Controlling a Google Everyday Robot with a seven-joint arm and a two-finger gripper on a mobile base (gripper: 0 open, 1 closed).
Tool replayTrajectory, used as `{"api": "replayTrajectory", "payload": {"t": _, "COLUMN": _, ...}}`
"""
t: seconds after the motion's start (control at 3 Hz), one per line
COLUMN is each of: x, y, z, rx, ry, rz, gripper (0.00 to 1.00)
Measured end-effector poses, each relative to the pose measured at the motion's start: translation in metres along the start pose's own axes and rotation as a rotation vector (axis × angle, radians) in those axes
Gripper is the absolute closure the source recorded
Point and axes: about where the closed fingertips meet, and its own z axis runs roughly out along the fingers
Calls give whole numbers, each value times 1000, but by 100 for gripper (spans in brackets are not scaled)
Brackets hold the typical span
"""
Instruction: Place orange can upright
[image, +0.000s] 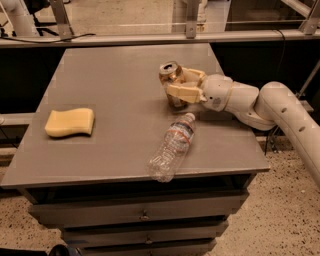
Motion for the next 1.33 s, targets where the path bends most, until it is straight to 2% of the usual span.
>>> {"api": "replayTrajectory", "payload": {"t": 0.33, "x": 0, "y": 0, "z": 0, "rx": 0, "ry": 0, "rz": 0, "gripper": 84}}
{"api": "replayTrajectory", "payload": {"t": 1.33, "x": -2, "y": 1, "z": -10, "rx": 9, "ry": 23, "rz": 4, "gripper": 14}}
